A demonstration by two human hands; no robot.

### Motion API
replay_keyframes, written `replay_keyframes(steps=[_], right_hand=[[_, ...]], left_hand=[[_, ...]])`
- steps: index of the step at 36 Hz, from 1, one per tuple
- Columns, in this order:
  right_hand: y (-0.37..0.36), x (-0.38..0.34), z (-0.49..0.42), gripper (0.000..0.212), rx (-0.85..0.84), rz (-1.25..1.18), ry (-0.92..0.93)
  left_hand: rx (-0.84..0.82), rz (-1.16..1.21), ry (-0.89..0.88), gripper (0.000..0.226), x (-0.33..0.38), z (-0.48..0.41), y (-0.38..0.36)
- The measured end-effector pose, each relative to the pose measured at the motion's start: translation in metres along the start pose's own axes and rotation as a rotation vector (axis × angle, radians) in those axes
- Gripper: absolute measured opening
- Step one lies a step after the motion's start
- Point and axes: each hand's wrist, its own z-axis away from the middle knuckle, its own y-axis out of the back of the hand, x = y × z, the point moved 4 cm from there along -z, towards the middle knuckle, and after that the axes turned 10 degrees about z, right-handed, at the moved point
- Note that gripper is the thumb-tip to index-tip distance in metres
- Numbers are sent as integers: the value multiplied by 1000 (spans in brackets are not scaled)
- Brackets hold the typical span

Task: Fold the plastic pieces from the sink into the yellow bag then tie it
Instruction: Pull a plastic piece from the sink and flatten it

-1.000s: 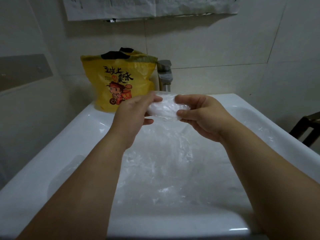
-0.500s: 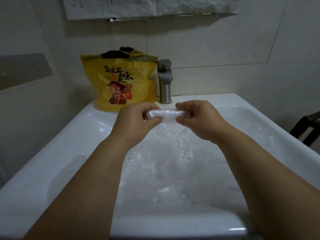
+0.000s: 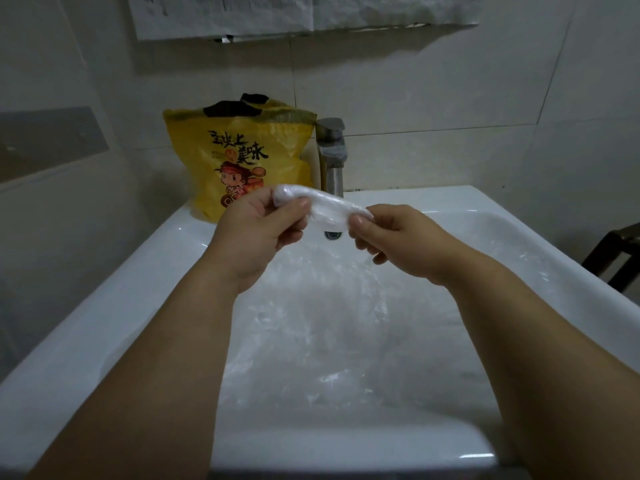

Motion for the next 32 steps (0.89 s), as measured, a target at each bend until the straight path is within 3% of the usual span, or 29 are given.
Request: replay_keyframes(steps=[3, 7, 9, 12, 16, 18, 20, 21, 22, 24, 28, 32], right_hand=[[0, 3, 0, 23, -33, -62, -47], [0, 5, -1, 67, -46, -147, -97], [-2, 3, 0, 59, -85, -174, -93], [-4, 0, 2, 19, -92, -50, -57], [-4, -3, 2, 20, -45, -182, -62], [-6, -6, 1, 19, -41, -283, -62], [-11, -9, 2, 19, -52, -368, -61], [-14, -10, 1, 21, -63, -404, -54], [-17, -12, 1, 23, -78, -432, -48], [-22, -13, 2, 21, -105, -443, -55], [-28, -14, 3, 23, -144, -355, -56], [-25, -12, 4, 25, -215, -366, -107]], left_hand=[[16, 57, 30, 12, -1, 0, 1], [1, -55, 59, 10, -5, 0, 1], [-18, -55, 78, 9, -6, 0, -1], [-26, -25, 83, 13, -6, 0, -2], [30, 199, 101, 23, -2, -3, -1], [9, 356, 98, 10, -2, -4, -2], [-69, 348, 174, 70, -8, -3, -9], [-129, 253, 216, 89, -13, -1, -15], [-201, 111, 251, 89, -18, 5, -24], [-271, -92, 289, 64, -25, 14, -40], [-165, -83, 256, 40, -28, 11, -41], [-172, -43, 256, 39, -27, 8, -37]])
